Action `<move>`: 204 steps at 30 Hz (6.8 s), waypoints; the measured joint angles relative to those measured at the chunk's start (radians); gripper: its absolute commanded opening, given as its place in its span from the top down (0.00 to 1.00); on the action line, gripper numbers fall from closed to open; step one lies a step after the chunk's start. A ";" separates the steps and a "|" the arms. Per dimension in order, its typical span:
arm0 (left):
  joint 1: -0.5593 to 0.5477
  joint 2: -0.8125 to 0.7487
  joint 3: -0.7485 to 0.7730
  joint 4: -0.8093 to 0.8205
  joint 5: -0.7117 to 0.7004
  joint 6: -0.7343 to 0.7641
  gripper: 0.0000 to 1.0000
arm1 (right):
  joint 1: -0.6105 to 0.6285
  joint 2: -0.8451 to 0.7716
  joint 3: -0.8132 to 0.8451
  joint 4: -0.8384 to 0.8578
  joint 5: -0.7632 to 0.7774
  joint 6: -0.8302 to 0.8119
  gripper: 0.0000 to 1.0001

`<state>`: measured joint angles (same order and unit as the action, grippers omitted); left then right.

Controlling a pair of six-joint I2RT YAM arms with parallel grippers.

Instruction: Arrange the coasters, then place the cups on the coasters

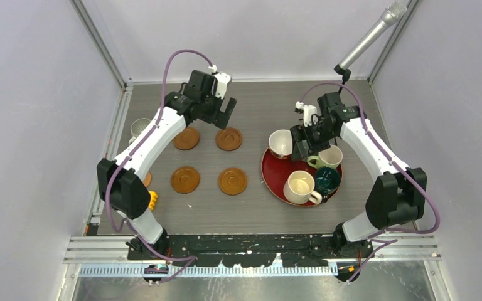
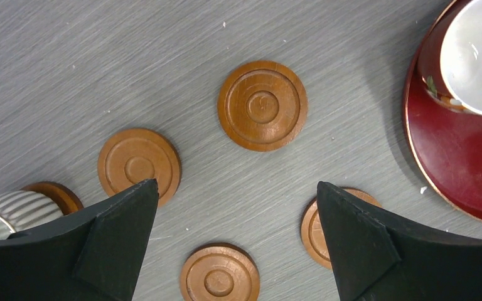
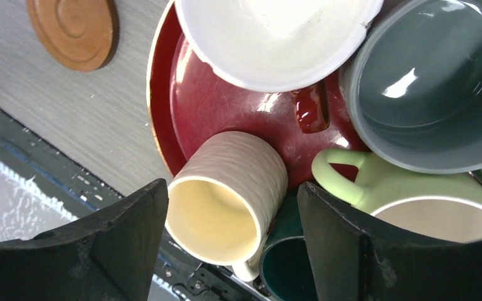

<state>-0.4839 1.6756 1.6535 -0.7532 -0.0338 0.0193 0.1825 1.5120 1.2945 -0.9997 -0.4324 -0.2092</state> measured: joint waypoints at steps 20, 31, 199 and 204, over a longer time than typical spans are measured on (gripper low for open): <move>-0.005 -0.006 -0.020 -0.016 0.000 0.014 0.00 | 0.058 0.000 -0.237 0.347 0.155 0.088 0.20; -0.005 -0.005 -0.020 -0.016 -0.002 0.016 0.00 | 0.074 0.000 -0.252 0.375 0.157 0.083 0.20; 1.198 -0.393 -0.513 -0.338 0.830 0.975 1.00 | -0.263 -0.195 -0.063 0.154 -0.119 0.289 0.20; 1.328 -0.336 -0.492 -0.386 0.877 1.136 1.00 | -0.230 -0.142 0.021 0.120 -0.105 0.257 0.20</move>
<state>0.8444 1.3392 1.1618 -1.1393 0.8429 1.1553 -0.0471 1.3701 1.3151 -0.8795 -0.5369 0.0483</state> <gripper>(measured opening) 0.218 0.796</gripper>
